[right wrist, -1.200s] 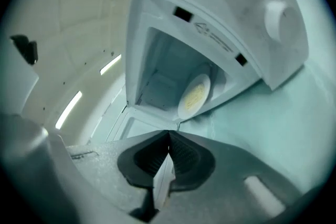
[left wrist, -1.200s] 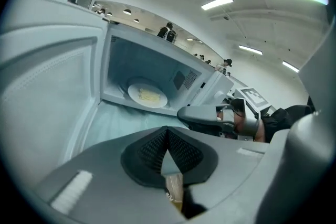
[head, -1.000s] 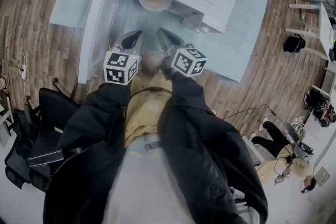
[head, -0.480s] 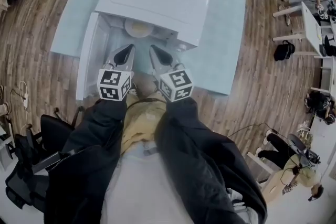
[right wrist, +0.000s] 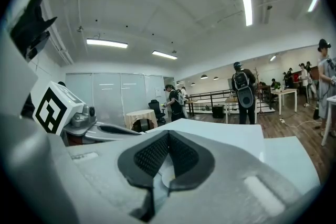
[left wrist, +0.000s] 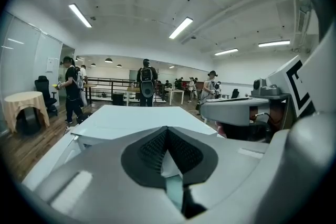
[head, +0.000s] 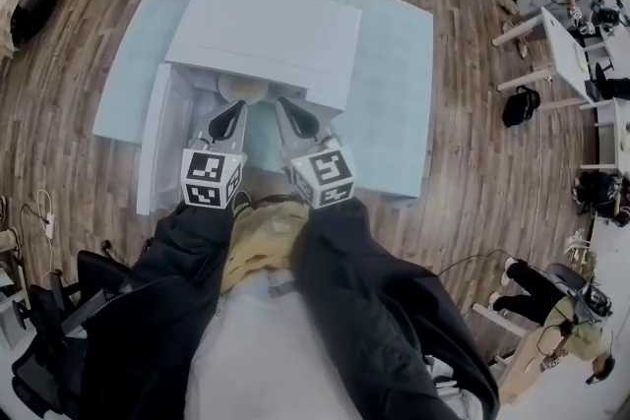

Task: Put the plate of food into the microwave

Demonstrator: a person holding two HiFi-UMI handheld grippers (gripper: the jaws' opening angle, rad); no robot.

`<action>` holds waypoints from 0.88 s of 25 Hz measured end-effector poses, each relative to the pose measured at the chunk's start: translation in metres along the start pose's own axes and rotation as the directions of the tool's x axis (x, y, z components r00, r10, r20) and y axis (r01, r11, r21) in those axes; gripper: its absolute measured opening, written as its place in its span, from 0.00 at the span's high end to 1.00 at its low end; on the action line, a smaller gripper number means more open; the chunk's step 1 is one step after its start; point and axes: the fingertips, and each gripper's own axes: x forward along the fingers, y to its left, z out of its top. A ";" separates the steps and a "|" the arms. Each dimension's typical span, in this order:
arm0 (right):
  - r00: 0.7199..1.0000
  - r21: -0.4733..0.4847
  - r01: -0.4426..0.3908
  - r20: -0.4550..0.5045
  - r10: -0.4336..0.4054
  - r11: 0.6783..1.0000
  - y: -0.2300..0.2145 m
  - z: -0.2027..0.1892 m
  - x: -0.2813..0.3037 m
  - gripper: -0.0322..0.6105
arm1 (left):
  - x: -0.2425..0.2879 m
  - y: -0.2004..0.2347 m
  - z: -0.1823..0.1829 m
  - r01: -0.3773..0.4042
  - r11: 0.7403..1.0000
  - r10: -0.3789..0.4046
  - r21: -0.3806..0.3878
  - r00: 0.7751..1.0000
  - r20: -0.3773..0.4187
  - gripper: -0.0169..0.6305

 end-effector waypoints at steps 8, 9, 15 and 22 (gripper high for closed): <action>0.998 -0.030 0.047 0.033 -0.046 0.998 -0.019 0.016 -0.008 0.96 | 0.012 -0.014 0.019 0.022 0.999 -0.023 0.035 0.999 0.036 0.98; 0.998 -0.033 0.050 0.037 -0.049 0.998 -0.020 0.019 -0.009 0.96 | 0.013 -0.015 0.021 0.023 0.999 -0.025 0.041 0.999 0.041 0.98; 0.996 -0.051 0.072 0.053 -0.069 0.996 -0.026 0.028 -0.013 0.96 | 0.017 -0.025 0.027 0.053 0.998 -0.055 0.046 0.998 0.035 0.98; 0.995 -0.051 0.090 0.043 -0.088 0.995 -0.030 0.023 -0.014 0.96 | 0.022 -0.029 0.024 0.075 0.996 -0.076 0.051 0.997 0.022 0.98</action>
